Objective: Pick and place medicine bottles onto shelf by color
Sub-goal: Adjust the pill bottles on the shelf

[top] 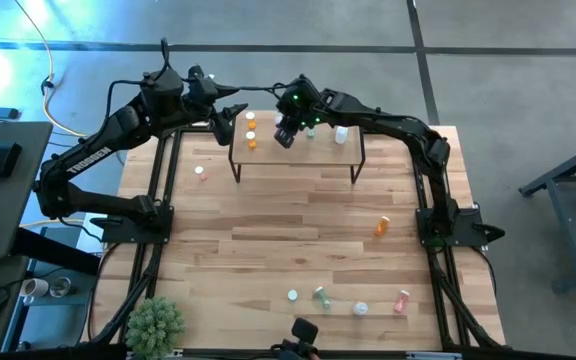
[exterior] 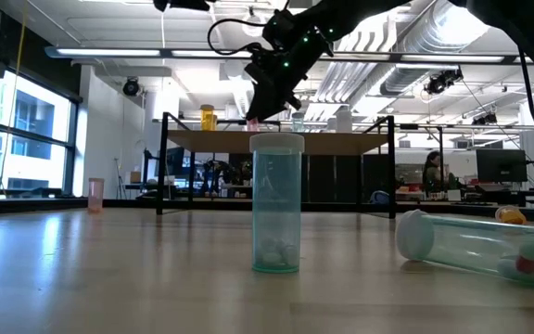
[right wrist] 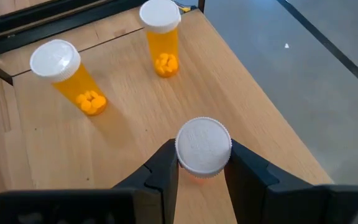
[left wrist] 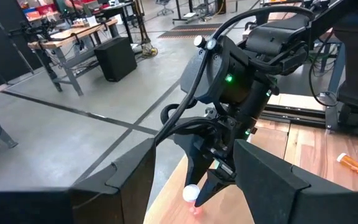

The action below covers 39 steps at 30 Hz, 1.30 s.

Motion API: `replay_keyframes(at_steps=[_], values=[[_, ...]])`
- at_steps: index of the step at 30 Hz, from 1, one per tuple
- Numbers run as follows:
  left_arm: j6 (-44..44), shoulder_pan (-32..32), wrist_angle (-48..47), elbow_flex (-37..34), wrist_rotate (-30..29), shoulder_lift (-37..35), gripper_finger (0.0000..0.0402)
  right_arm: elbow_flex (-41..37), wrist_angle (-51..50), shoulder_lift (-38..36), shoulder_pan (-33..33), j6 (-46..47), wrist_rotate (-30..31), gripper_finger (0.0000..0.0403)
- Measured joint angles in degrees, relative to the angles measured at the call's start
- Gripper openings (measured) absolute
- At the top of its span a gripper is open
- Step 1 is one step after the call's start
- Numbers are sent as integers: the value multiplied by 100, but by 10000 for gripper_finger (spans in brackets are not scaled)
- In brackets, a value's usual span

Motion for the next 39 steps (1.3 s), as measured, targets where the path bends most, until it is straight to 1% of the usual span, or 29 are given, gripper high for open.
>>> replay_keyframes(at_steps=[9, 17, 25, 28, 34, 39], values=[[0, 2, -38, 0, 2, 0, 207, 4, 67, 65, 57, 68, 56, 98], [0, 2, -40, 0, 2, 0, 207, 9, 104, 94, 76, 66, 240, 98], [20, 1, -38, 0, 2, 0, 207, 9, 89, 94, 76, 44, 257, 98], [20, 2, -38, 0, 2, 0, 207, 9, 94, 94, 76, 12, 261, 105], [107, 1, -38, 0, 2, 0, 207, 8, 98, 98, 74, 87, 369, 133], [107, 2, -38, 0, 2, 0, 207, 4, 102, 88, 74, 63, 367, 139]])
